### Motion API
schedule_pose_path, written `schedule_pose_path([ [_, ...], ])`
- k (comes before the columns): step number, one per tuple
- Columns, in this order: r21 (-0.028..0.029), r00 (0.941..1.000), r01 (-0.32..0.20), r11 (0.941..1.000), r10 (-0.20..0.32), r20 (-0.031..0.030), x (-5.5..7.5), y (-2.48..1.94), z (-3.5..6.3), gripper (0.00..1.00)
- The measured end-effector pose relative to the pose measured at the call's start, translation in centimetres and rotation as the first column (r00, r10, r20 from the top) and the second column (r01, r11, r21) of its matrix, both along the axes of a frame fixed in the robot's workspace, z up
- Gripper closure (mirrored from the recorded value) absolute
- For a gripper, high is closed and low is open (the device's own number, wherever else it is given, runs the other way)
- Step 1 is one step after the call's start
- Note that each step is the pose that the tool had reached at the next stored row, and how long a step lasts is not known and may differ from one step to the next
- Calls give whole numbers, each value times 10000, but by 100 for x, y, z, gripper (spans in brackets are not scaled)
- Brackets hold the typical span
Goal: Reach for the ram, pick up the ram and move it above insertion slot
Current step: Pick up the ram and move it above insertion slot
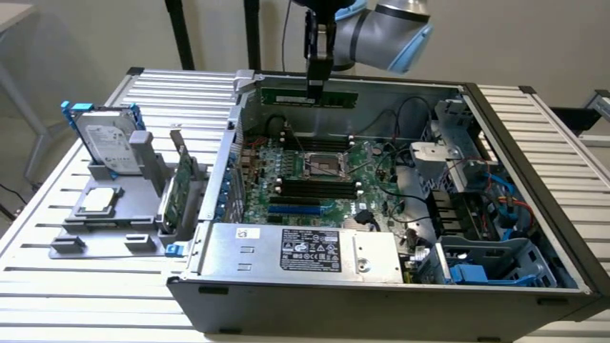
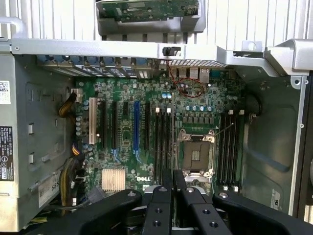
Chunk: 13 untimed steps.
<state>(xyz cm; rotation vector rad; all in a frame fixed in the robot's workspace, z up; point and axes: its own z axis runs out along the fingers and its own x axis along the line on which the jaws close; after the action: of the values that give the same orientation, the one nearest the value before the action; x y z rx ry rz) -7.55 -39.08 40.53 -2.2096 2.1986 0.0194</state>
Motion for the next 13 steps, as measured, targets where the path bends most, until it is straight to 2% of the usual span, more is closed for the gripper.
schedule_pose_path([
  [13, 5, 10000, 95, 10000, -95, 0, 106, 126, -32, 87],
])
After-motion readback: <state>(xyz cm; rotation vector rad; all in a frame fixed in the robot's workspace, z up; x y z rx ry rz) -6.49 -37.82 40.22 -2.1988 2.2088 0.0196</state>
